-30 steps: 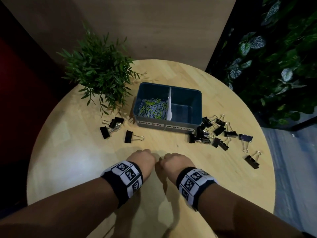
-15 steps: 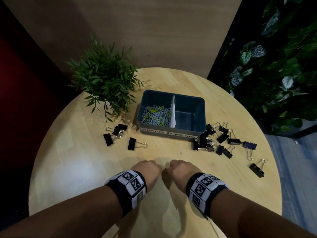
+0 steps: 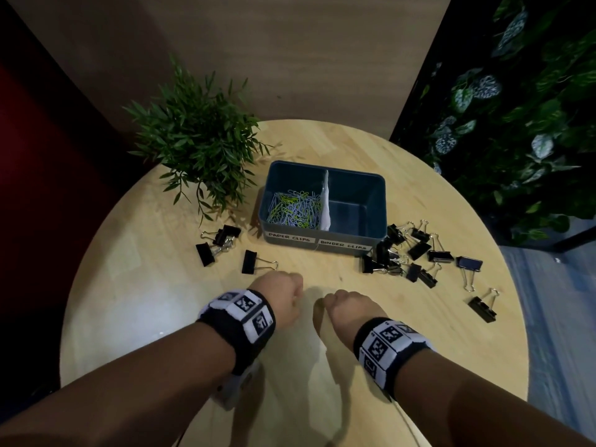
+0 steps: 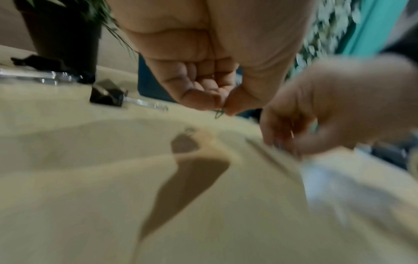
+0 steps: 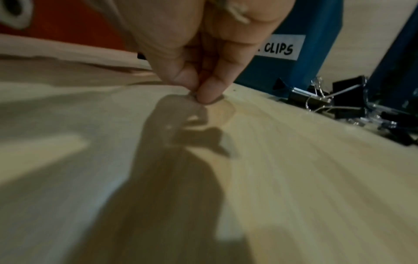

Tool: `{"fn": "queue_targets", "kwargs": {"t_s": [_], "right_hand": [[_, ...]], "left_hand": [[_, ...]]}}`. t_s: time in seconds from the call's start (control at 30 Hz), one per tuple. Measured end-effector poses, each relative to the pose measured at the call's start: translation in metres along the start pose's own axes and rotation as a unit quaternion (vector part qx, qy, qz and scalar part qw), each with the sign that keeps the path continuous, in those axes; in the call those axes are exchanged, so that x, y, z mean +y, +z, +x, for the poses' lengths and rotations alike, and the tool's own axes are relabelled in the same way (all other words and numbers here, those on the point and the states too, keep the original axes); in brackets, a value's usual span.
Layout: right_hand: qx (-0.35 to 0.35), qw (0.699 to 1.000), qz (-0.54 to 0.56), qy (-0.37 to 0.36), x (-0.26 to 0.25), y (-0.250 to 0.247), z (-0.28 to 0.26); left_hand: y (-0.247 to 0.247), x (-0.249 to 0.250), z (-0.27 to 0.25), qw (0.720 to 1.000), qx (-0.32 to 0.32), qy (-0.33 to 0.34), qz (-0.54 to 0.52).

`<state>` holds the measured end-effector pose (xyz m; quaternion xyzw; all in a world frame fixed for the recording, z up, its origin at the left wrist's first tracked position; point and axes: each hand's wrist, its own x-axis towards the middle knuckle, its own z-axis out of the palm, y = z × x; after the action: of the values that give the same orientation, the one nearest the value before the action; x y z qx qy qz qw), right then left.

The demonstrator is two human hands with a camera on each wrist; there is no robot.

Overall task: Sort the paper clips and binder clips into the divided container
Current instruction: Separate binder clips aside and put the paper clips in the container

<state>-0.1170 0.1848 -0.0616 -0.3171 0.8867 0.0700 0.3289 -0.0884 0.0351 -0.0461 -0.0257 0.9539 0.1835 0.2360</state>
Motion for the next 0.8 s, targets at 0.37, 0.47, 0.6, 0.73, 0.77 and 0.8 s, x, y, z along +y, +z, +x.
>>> {"fn": "queue_targets", "kwargs": {"t_s": [0.37, 0.47, 0.6, 0.73, 0.77, 0.8], "right_hand": [[0.350, 0.883, 0.311, 0.031, 0.007, -0.120, 0.027], [0.296, 0.920, 0.257, 0.018, 0.014, -0.112, 0.034], [0.369, 0.854, 0.324, 0.173, 0.068, -0.081, 0.002], [0.253, 0.810, 0.288, 0.445, 0.139, -0.034, -0.035], [0.203, 0.803, 0.293, 0.478, 0.153, -0.023, -0.040], [0.162, 0.799, 0.309, 0.490, 0.162, -0.012, -0.044]], "left_hand": [[-0.073, -0.007, 0.041, 0.963, 0.264, -0.027, -0.050], [-0.072, -0.011, 0.041, 0.967, 0.250, -0.010, -0.039], [-0.070, 0.001, 0.023, 0.951, 0.296, 0.040, -0.082], [-0.038, 0.040, 0.012, 0.987, 0.037, 0.155, -0.005], [-0.024, 0.047, 0.012, 0.984, -0.030, 0.175, 0.024], [-0.010, 0.053, 0.015, 0.978, -0.073, 0.191, 0.043]]}}
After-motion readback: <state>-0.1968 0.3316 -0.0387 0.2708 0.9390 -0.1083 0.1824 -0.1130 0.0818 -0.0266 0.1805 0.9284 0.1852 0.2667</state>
